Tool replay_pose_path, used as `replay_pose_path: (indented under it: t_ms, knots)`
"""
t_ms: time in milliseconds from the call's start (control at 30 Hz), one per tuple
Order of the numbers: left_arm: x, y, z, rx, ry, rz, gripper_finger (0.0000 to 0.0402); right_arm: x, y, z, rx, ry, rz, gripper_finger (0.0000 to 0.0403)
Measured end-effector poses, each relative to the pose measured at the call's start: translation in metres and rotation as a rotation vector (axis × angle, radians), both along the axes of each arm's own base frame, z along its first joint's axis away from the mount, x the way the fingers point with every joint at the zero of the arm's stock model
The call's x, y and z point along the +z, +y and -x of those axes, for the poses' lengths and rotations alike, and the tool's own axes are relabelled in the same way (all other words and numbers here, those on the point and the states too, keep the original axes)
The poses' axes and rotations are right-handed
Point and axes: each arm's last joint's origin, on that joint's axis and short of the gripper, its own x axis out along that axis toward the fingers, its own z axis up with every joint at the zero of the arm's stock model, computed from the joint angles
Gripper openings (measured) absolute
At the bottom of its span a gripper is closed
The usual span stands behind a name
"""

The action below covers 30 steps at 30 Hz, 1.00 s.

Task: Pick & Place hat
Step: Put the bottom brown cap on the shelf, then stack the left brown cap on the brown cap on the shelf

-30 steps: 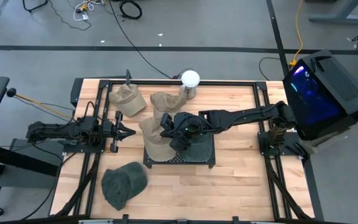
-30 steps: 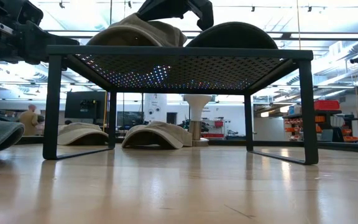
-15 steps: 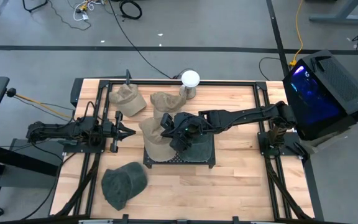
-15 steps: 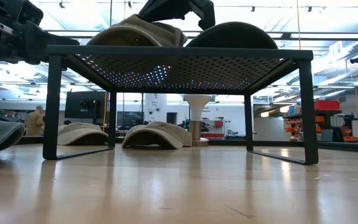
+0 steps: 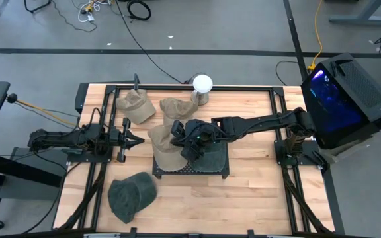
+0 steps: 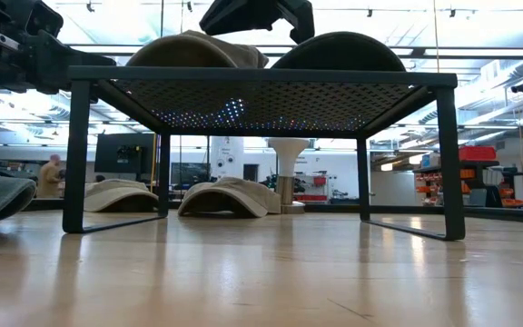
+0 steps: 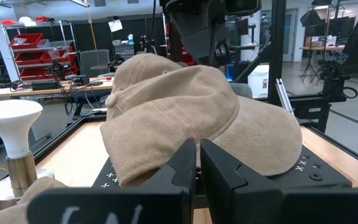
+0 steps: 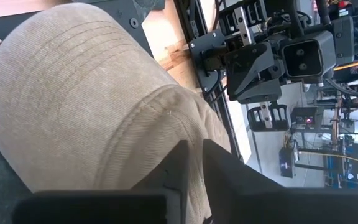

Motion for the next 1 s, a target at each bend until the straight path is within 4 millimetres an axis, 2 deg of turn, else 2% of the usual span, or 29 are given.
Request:
replay_pose_path:
  t_ms: [267, 700, 1000]
  knots:
    - [0.000, 0.000, 0.000, 0.000, 0.000, 0.000, 0.0030, 0.000, 0.000, 0.000, -0.010, 0.003, -0.012, 0.0087]
    - [0.000, 0.000, 0.000, 0.000, 0.000, 0.000, 0.0030, 0.004, -0.001, 0.001, -0.046, -0.020, -0.063, 0.0189]
    - [0.000, 0.000, 0.000, 0.000, 0.000, 0.000, 0.0030, 0.024, -0.001, 0.007, -0.043, -0.112, -0.075, 0.0206]
